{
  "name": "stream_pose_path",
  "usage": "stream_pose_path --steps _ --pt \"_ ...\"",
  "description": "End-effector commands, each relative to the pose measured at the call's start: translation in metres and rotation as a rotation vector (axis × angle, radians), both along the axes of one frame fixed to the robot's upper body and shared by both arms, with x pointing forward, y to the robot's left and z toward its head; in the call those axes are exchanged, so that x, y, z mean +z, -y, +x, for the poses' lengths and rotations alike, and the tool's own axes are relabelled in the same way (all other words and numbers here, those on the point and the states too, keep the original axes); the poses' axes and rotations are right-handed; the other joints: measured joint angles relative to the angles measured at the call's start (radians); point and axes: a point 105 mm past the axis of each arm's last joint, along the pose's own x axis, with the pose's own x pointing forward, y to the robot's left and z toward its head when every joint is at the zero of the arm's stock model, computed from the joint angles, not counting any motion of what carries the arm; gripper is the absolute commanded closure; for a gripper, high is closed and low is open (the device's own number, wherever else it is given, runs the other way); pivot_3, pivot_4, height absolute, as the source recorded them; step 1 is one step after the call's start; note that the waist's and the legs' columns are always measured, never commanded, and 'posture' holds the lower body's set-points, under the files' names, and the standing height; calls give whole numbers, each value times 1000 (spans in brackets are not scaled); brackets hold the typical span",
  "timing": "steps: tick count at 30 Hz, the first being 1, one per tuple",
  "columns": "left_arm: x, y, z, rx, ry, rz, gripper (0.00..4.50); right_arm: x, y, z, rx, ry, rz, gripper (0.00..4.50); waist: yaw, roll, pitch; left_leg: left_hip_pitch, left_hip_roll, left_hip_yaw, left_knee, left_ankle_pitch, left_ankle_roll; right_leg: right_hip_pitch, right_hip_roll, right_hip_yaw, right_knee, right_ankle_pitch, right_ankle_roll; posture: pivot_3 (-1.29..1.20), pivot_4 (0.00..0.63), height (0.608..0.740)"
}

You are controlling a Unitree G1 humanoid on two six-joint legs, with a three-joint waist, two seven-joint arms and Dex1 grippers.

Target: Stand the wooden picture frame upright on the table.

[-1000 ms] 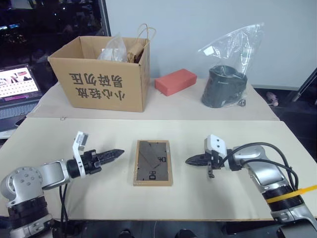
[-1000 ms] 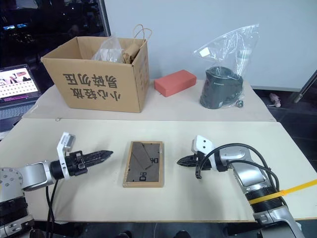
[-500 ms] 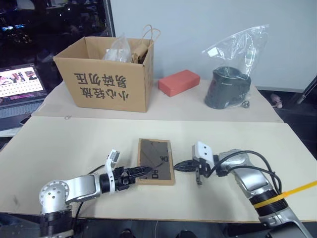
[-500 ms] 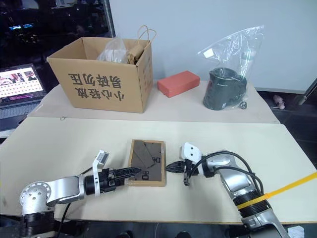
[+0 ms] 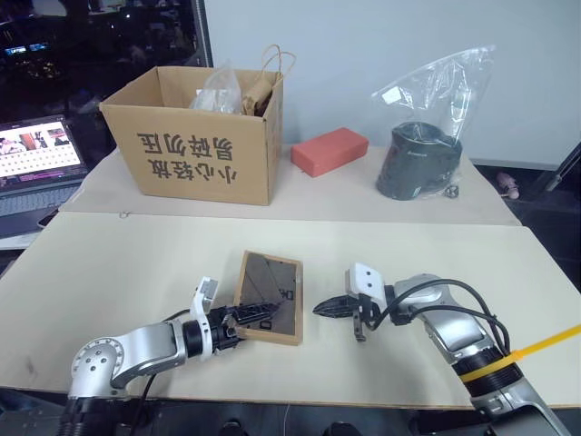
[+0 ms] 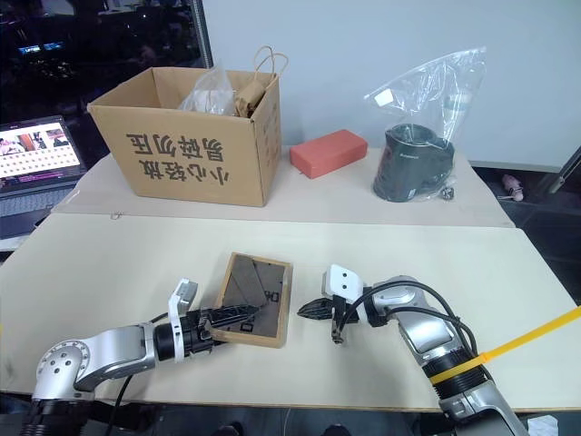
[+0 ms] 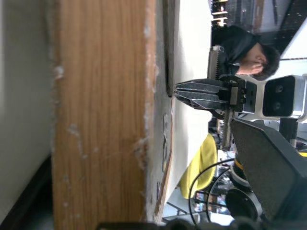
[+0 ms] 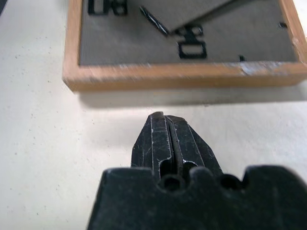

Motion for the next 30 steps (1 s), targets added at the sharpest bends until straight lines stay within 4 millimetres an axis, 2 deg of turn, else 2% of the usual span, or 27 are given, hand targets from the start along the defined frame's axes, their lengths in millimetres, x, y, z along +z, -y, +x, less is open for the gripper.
stream_pose_path --steps 1,5,9,11,13,15,17,19,22,25,30 --pt "8 -4 -2 -17 30 -22 1841 13 6 5 -7 61 4 4500 3 0 0 0 0 0 0 0 0 0 0 0 0 0 0 0 150 740" --pt "22 -4 2 -47 86 -53 3353 19 11 9 -26 78 1 4500 4 0 0 -1 0 0 0 0 0 0 0 0 -1 0 0 0 150 740" --pt "34 1 1 -98 135 -88 3347 47 32 22 -106 103 42 4500 5 0 0 -2 0 0 0 0 0 -1 0 0 -2 0 1 0 150 740" --pt "44 3 -1 -134 176 -141 3347 77 41 32 -188 91 147 4500 4 0 1 -2 0 0 0 0 0 -1 0 0 -2 0 1 0 150 740" --pt "49 5 -2 -159 194 -165 3347 93 43 33 -207 71 213 3901 3 0 1 -3 0 0 -1 0 0 -1 0 0 -3 1 -1 0 150 740" --pt "54 12 -5 -205 216 -176 3347 119 30 18 -130 -46 324 3431 4 0 1 -2 0 0 -2 0 0 -1 0 0 -3 1 -1 0 150 740" --pt "57 17 -3 -220 224 -179 3347 130 20 7 -76 -115 357 2645 4 0 1 -2 0 0 -4 0 0 -2 0 0 -3 1 -2 0 150 740" --pt "57 24 2 -226 222 -131 3347 132 11 2 -62 -146 349 1979 5 0 1 -2 0 0 -5 0 0 -2 0 0 -4 2 -3 0 150 740" --pt "70 34 10 -234 270 -128 3347 132 -9 -1 -57 -167 328 1027 6 0 1 -3 0 0 -4 0 0 -2 0 0 -5 2 -3 0 150 740" --pt "71 39 -1 -284 295 -96 3347 127 -17 0 -77 -179 314 35 3 0 1 -3 0 0 -5 0 0 -2 0 0 -4 1 -2 0 150 740" --pt "77 40 -4 -273 333 -108 3347 111 -16 8 -152 -192 259 35 6 0 1 -4 0 0 -5 0 0 -4 0 0 -5 2 -4 0 150 740"
